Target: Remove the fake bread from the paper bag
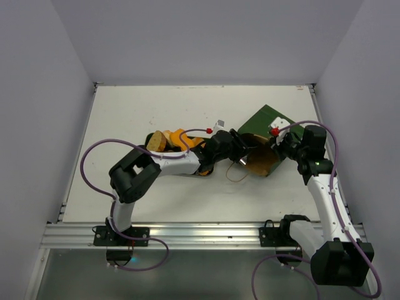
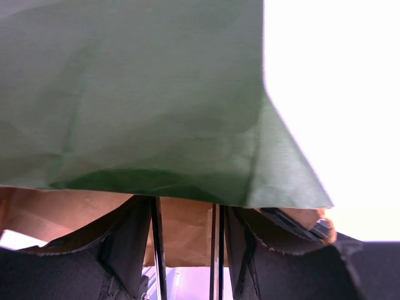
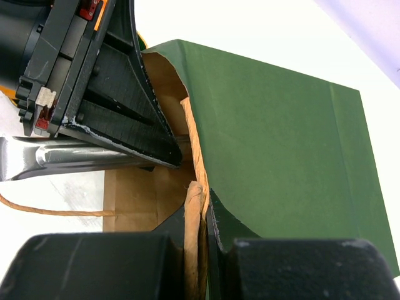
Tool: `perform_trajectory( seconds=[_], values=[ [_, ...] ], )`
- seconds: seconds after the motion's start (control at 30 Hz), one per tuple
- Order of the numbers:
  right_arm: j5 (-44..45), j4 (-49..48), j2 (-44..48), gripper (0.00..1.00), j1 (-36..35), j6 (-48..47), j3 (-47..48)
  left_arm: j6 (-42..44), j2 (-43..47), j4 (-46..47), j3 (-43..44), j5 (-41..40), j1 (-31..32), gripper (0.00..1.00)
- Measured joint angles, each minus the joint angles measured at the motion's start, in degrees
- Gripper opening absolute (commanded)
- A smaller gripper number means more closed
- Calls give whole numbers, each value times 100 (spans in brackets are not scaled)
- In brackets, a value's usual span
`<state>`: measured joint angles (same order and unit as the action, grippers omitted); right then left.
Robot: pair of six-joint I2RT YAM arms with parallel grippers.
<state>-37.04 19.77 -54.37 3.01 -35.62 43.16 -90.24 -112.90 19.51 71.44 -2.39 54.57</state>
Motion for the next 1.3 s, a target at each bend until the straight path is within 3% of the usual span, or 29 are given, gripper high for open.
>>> perform_trajectory(
  seconds=[1.3],
  values=[
    [-4, 4, 0, 0, 0, -63, 0, 48, -479, -96, 225, 7, -17, 52]
  ],
)
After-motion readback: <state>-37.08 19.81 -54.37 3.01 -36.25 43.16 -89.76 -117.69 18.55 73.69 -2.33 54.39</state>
